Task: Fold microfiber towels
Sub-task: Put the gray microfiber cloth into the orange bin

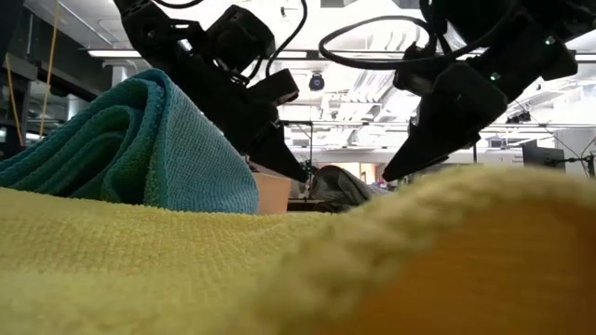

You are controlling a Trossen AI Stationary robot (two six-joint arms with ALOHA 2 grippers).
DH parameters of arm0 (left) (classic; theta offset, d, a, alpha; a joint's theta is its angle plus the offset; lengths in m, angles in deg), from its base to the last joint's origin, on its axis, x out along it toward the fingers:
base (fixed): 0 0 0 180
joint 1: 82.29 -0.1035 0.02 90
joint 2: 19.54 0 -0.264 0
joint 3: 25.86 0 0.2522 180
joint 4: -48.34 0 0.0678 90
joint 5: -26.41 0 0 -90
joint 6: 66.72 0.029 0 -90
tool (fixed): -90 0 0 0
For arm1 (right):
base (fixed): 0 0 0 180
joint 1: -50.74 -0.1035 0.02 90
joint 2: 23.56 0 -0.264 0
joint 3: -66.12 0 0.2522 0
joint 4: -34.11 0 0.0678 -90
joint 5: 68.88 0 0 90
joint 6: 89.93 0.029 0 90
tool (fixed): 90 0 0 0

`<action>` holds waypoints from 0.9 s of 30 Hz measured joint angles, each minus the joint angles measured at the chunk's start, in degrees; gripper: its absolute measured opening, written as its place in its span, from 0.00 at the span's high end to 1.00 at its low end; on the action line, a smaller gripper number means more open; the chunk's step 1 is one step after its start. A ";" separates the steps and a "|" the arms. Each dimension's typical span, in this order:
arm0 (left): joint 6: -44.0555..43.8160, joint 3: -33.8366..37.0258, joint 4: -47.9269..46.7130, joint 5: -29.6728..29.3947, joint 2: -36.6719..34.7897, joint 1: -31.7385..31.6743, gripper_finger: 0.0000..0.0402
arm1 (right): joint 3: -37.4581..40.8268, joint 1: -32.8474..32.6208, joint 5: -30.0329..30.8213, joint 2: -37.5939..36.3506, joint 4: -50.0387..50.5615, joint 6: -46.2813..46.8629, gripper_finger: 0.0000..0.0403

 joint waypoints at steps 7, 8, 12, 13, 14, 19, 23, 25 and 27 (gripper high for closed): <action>3.56 0.00 -0.08 -0.02 0.00 -0.02 1.00 | 0.00 -0.43 8.27 0.00 -0.63 2.90 0.53; 3.57 0.00 -0.21 -0.02 0.00 -0.12 1.00 | 0.00 -0.37 8.32 0.00 -0.75 3.18 0.53; 3.77 0.00 -0.67 -0.44 0.00 -0.15 1.00 | 0.00 -0.41 6.87 0.00 -0.99 4.92 0.53; 3.77 0.00 -0.69 -0.53 0.00 -0.15 1.00 | 0.00 -0.41 6.44 0.00 -1.07 4.91 0.53; 3.85 0.00 -0.67 -0.57 -0.02 -0.15 1.00 | 0.00 -0.41 6.36 0.00 -1.36 4.45 0.53; 5.30 0.00 -0.62 -2.88 -0.02 -0.13 1.00 | 0.00 -0.28 6.58 1.42 -6.27 1.91 0.53; 6.33 0.00 -0.39 -3.50 -0.02 -0.02 1.00 | -0.51 0.14 10.06 5.67 -9.66 -1.70 0.53; 6.35 0.00 -0.39 -3.73 -0.02 0.02 1.00 | -1.92 0.29 13.58 7.21 -7.76 -2.16 0.53; 6.84 0.00 -0.35 -4.79 -0.02 0.02 1.00 | -3.75 0.31 16.50 8.02 -5.51 -2.00 0.53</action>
